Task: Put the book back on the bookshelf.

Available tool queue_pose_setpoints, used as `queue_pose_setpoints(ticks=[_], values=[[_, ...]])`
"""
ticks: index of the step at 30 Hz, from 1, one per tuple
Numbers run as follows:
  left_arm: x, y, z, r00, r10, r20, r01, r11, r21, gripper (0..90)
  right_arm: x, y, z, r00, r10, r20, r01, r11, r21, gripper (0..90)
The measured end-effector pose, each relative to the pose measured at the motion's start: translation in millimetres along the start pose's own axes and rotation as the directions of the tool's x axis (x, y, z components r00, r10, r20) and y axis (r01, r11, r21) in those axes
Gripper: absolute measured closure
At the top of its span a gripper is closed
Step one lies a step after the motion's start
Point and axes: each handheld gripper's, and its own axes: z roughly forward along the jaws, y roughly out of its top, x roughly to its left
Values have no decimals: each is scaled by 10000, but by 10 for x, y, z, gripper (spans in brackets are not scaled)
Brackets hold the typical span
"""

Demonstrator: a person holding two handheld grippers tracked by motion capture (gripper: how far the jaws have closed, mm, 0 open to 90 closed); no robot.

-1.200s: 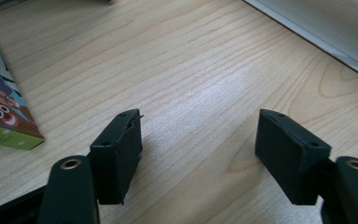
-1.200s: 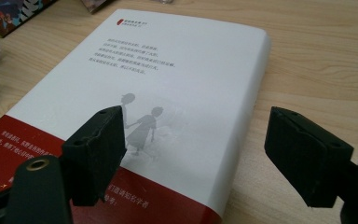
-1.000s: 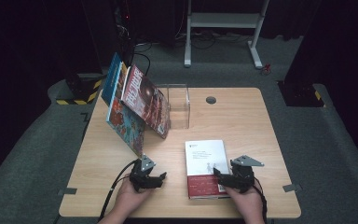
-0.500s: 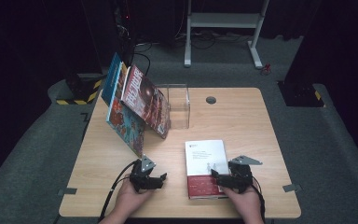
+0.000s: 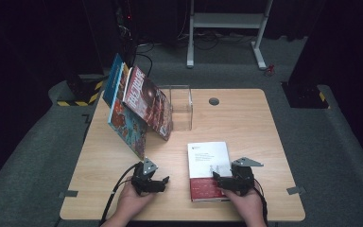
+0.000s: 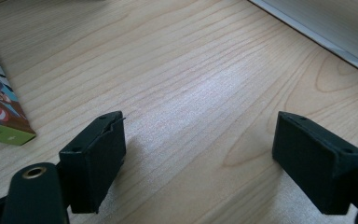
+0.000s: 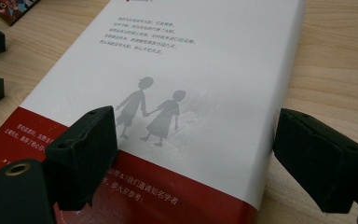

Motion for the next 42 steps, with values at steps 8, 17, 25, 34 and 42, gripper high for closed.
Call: queue_pose_setpoints(ticks=[8,17,25,34,42], values=[[0,0,0,10000,16,11,-16,10000,13,171,55,-5,2,9998,-202,-86,202,9998,24,136],[6,-2,-5,9999,104,-57,-104,9999,5,171,425,-16,108,9904,-965,-994,981,9951,111,131],[-3,-8,-7,10000,-12,15,12,10000,-2,171,549,-17,163,9816,-1331,-1370,1343,9909,-1,130],[42,-13,-73,9990,-374,244,372,9993,69,260,577,-18,177,9778,-1385,-1572,1403,9901,4,132],[74,20,-238,9982,-553,223,564,9969,-555,272,560,-20,181,9753,-1460,-1657,1472,9891,-54,131]])
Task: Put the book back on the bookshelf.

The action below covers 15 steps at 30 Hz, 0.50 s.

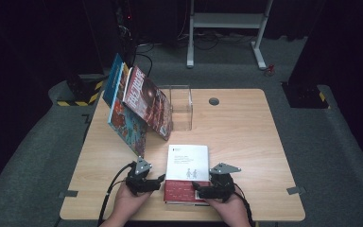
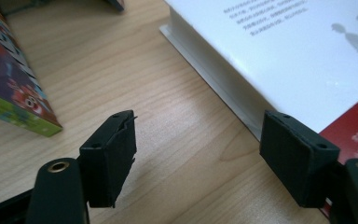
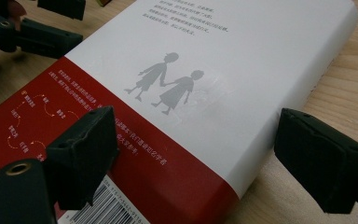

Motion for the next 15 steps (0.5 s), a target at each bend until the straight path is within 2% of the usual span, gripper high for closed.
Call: queue_pose_setpoints(ticks=[5,7,12,15], values=[[21,41,-57,9984,-395,398,407,9988,-290,252,0,0,-2,9999,101,-45,-101,9999,65,128],[8,54,-62,9947,-686,763,717,9967,-380,252,-5,-1,-1,10000,58,-55,-57,10000,45,127],[-23,89,-49,9881,-797,1315,860,9954,-433,242,-9,-19,2,10000,43,-58,-44,9999,-141,129],[-62,106,-13,9854,-811,1499,884,9952,-425,219,-14,-32,-6,9999,122,-89,-124,9998,-174,135]])
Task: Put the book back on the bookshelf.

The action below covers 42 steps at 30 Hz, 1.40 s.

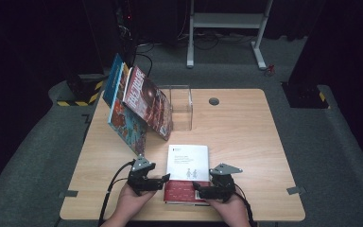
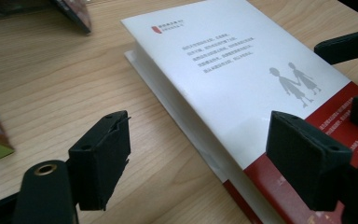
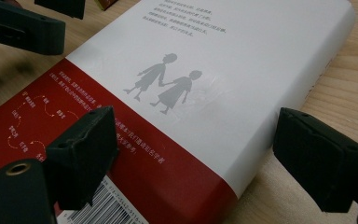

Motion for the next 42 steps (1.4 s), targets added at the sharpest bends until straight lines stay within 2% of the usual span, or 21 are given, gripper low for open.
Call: queue_pose_setpoints(ticks=[6,7,12,17,19,21,23,25,29,36,42], values=[[-55,13,107,9988,-154,459,146,9997,190,192,4,-16,-5,10000,10,38,-10,9999,-119,139],[-53,13,121,9987,-58,513,44,9996,279,187,2,-18,-6,10000,-55,47,56,9999,-157,140],[-91,2,205,9967,-180,795,144,9988,463,171,15,-30,-29,9997,-221,124,223,9996,-150,138],[-116,14,256,9941,-69,1083,16,9988,489,164,27,-50,-51,9995,-272,152,274,9995,-165,138],[-120,19,275,9926,-150,1204,88,9986,517,161,29,-59,-58,9997,-218,135,220,9996,-158,138],[-109,26,297,9918,-10,1277,-56,9987,509,157,29,-67,-65,9998,-148,115,149,9998,-137,138],[-115,26,316,9912,-195,1306,136,9989,454,150,32,-74,-71,9999,-90,111,92,9999,-135,138],[-107,29,338,9899,-173,1407,113,9990,432,152,29,-81,-73,9999,-100,106,102,9998,-178,138],[-76,27,372,9833,-452,1760,364,9979,532,155,36,-94,-82,9999,17,115,-15,9998,-175,138],[-86,23,353,9856,-175,1681,112,9992,385,166,26,-96,-81,10000,17,56,-16,9999,-162,138],[-61,20,299,9865,-95,1635,76,9999,121,254,21,-91,-71,10000,49,2,-49,9998,-179,138]])
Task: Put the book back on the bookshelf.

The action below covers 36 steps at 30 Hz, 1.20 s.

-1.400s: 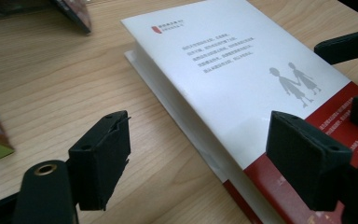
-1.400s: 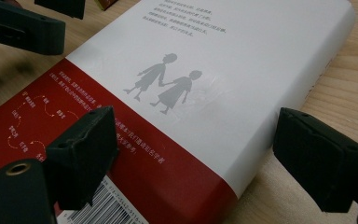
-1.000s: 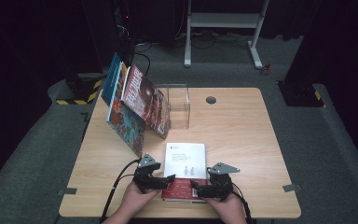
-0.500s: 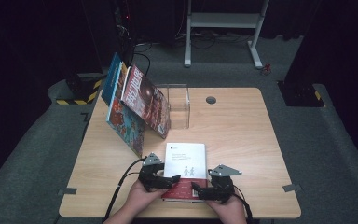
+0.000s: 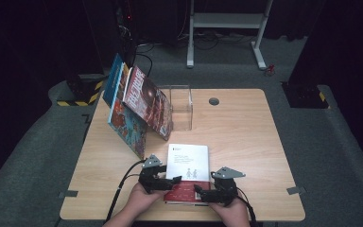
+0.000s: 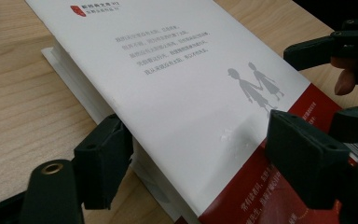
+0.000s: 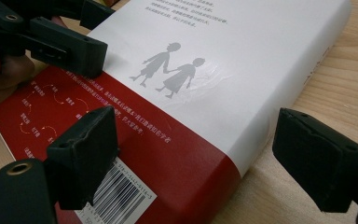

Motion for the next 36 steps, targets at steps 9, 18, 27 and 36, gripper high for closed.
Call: queue_pose_setpoints(ticks=[9,18,27,36], values=[[38,-2,-27,9999,112,35,-111,9997,-234,324,-9,2,7,9999,97,-96,-96,10000,17,139],[101,30,8,9994,-52,335,50,10000,63,313,-5,0,10,9998,164,-83,-164,9999,20,141],[104,59,85,9988,196,-439,-201,9997,-104,138,-10,-2,13,9997,207,-125,-207,9998,13,140],[170,98,169,9997,-227,6,227,9995,-237,180,-15,-3,15,9996,244,-162,-243,9997,25,140]])
